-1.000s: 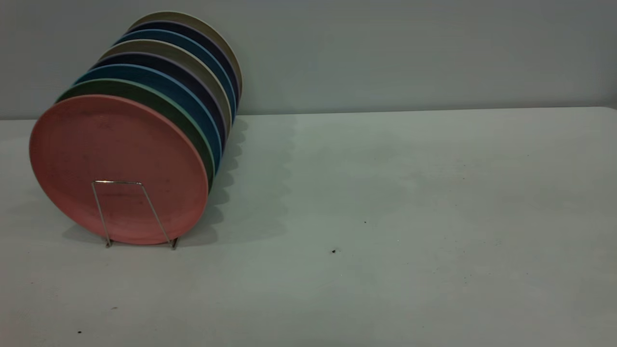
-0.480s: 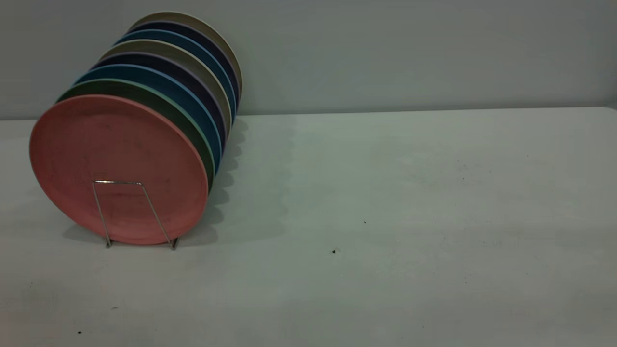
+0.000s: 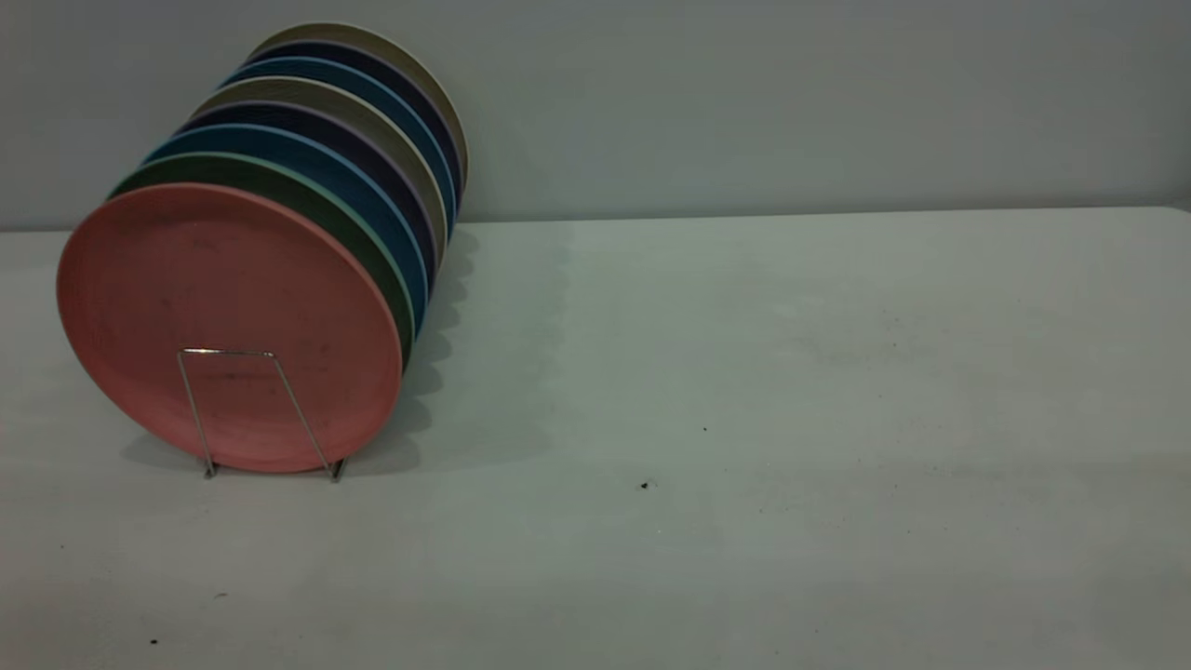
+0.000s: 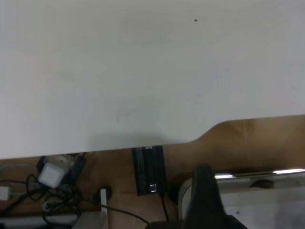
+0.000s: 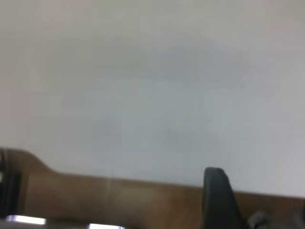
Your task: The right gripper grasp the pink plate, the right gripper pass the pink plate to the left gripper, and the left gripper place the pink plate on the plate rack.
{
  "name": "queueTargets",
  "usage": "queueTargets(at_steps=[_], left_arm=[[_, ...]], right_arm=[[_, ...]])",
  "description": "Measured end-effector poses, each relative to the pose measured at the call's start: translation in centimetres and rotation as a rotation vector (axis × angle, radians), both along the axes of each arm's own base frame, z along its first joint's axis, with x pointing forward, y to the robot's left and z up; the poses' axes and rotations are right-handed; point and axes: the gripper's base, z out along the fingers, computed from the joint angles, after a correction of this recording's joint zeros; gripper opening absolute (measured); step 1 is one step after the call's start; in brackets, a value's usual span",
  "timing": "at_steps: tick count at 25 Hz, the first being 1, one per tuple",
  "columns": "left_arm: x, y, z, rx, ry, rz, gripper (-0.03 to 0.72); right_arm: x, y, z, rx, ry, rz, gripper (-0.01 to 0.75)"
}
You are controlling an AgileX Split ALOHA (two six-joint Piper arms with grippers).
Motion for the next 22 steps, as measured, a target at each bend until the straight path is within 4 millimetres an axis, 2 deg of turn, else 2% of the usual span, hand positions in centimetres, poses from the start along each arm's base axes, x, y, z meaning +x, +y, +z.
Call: queueTargets(at_steps=[11, 22], left_arm=[[-0.1, -0.1, 0.0, 0.022, -0.007, -0.076, 0.567], [-0.1, -0.2, 0.0, 0.018, -0.007, -0.077, 0.567]], right_arm=[[-4.3, -0.1, 0.4, 0.015, -0.292, 0.002, 0.438], [-4.5, -0.1, 0.4, 0.018, -0.302, 0.003, 0.438]])
